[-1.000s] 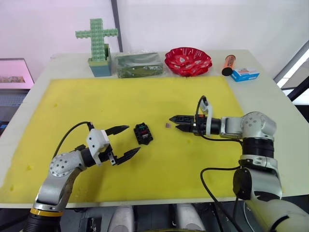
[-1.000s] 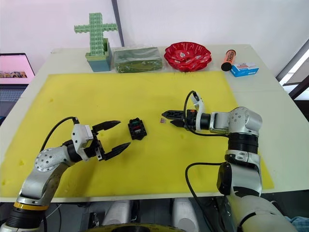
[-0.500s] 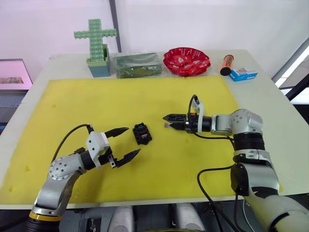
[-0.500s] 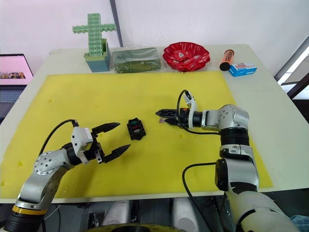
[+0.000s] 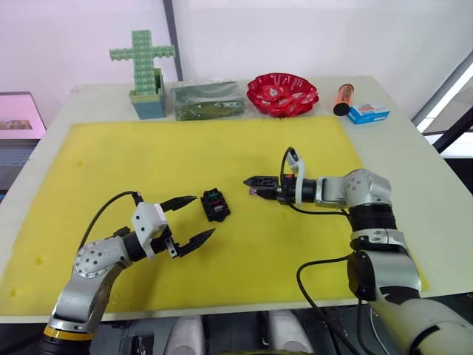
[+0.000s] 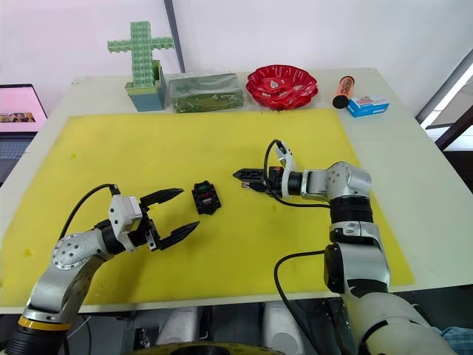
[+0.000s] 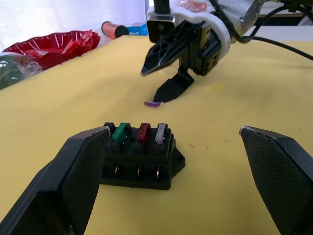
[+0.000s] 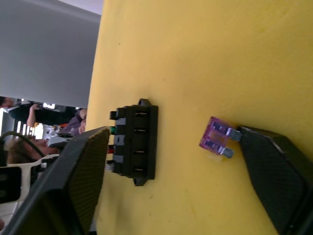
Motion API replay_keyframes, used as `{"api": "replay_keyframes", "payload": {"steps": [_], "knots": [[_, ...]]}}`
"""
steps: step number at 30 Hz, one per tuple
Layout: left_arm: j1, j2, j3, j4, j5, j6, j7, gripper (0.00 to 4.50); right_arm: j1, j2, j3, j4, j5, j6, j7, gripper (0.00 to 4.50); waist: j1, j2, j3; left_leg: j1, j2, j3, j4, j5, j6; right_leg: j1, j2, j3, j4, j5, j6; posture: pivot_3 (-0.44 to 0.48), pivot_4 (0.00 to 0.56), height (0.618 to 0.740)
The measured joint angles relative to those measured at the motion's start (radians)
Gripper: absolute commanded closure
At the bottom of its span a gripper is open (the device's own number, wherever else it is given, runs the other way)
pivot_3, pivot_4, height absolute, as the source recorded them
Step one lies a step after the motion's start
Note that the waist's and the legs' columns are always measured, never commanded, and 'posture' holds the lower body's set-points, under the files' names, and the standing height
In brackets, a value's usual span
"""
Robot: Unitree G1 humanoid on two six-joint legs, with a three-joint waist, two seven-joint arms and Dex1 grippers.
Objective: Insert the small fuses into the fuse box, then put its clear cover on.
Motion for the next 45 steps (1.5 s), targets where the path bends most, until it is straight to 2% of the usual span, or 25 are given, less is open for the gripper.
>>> {"api": "replay_keyframes", "payload": {"steps": [2, 7, 10, 22, 25, 27, 29, 31, 34, 38, 41, 45], "knots": [[-0.001, 0.001, 0.0, 0.0, 0.0, 0.0, 0.0, 0.0, 0.001, 0.001, 0.009, 0.008, -0.009, -0.017, -0.006, 1.78, -0.003, 0.0, 0.0, 0.0, 0.0, 0.0, 0.0, 0.0, 0.0, 0.0, 0.0, 0.0, 0.0, 0.0, 0.0, 0.0, 0.15, 0.74], [0.0, 0.001, 0.0, -0.003, 0.0, 0.001, 0.004, 0.0, 0.022, -0.001, 0.017, 0.003, -0.022, -0.036, -0.02, 3.65, -0.001, 0.0, 0.0, 0.0, 0.0, 0.0, 0.0, 0.0, 0.0, 0.001, 0.0, 0.0, 0.0, 0.0, 0.0, 0.0, 0.15, 0.74], [0.0, 0.0, 0.0, -0.009, 0.0, 0.002, 0.008, 0.0, 0.04, -0.001, 0.025, -0.044, -0.022, -0.022, -0.025, 4.48, 0.004, -0.002, -0.001, 0.0, 0.0, -0.001, 0.001, 0.0, 0.0, 0.002, 0.0, 0.0, 0.0, 0.0, 0.0, 0.0, 0.15, 0.74], [-0.006, -0.002, -0.003, -0.01, 0.0, 0.017, 0.008, 0.0, 0.079, -0.007, -0.015, -0.122, -0.011, 0.012, -0.073, 4.48, 0.027, -0.003, -0.002, 0.0, -0.002, -0.001, 0.003, 0.0, 0.0, 0.002, -0.002, 0.0, -0.001, 0.0, -0.001, 0.0, 0.15, 0.74], [-0.004, -0.002, -0.002, -0.013, 0.0, 0.018, 0.008, 0.0, 0.087, 0.016, -0.134, -0.174, 0.017, 0.078, -0.161, 4.48, 0.032, -0.001, -0.001, -0.002, -0.002, -0.002, 0.003, 0.0, 0.0, 0.001, -0.003, 0.0, -0.001, 0.0, -0.001, 0.0, 0.15, 0.74], [0.003, -0.002, -0.001, -0.019, 0.0, 0.019, 0.008, 0.0, 0.1, 0.054, -0.252, -0.246, 0.039, 0.155, -0.245, 4.48, 0.035, 0.0, 0.0, -0.003, -0.003, -0.001, 0.003, 0.0, 0.0, 0.001, -0.004, 0.0, -0.002, 0.0, 0.0, 0.0, 0.15, 0.74], [0.013, 0.0, 0.001, -0.022, -0.001, 0.02, 0.007, 0.0, 0.148, 0.122, -0.385, -0.402, 0.102, 0.236, -0.368, 4.48, 0.036, 0.0, 0.0, -0.003, -0.002, -0.002, 0.002, 0.0, 0.0, 0.0, -0.004, 0.0, -0.002, 0.0, 0.0, 0.0, 0.15, 0.74], [0.02, 0.002, 0.001, -0.024, -0.001, 0.021, 0.006, 0.0, 0.234, 0.191, -0.45, -0.563, 0.203, 0.27, -0.492, 4.48, 0.032, 0.0, 0.0, -0.003, -0.002, -0.002, 0.0, 0.0, 0.0, 0.0, -0.004, -0.001, -0.002, 0.0, 0.0, 0.0, 0.15, 0.74], [0.023, 0.002, 0.001, -0.027, -0.001, 0.022, 0.006, 0.0, 0.387, 0.273, -0.482, -0.764, 0.386, 0.284, -0.677, 4.48, 0.025, 0.002, 0.001, -0.003, -0.002, -0.003, -0.002, 0.0, 0.0, -0.001, -0.003, -0.001, -0.002, 0.0, 0.0, 0.0, 0.15, 0.74], [0.023, 0.002, 0.001, -0.029, -0.002, 0.023, 0.004, 0.0, 0.491, 0.329, -0.524, -0.904, 0.622, 0.285, -0.937, 4.48, 0.021, 0.003, 0.002, -0.002, -0.001, -0.004, -0.003, 0.0, 0.0, -0.001, -0.002, -0.001, -0.002, -0.001, -0.001, 0.0, 0.15, 0.74], [0.023, 0.002, 0.0, -0.03, -0.002, 0.023, 0.001, 0.0, 0.594, 0.321, -0.481, -0.94, 0.834, 0.225, -1.132, 4.48, 0.021, 0.003, 0.002, -0.002, -0.001, -0.004, -0.003, 0.0, 0.0, -0.001, -0.002, -0.001, -0.003, -0.001, -0.001, 0.0, 0.15, 0.74], [0.026, 0.0, -0.001, -0.029, -0.002, 0.023, 0.001, 0.0, 0.752, 0.184, -0.261, -0.967, 1.197, -0.044, -1.434, 4.48, 0.019, 0.003, 0.002, -0.003, -0.001, -0.005, -0.003, 0.0, 0.0, -0.001, -0.004, 0.0, -0.004, -0.001, 0.0, 0.0, 0.15, 0.74]]}}
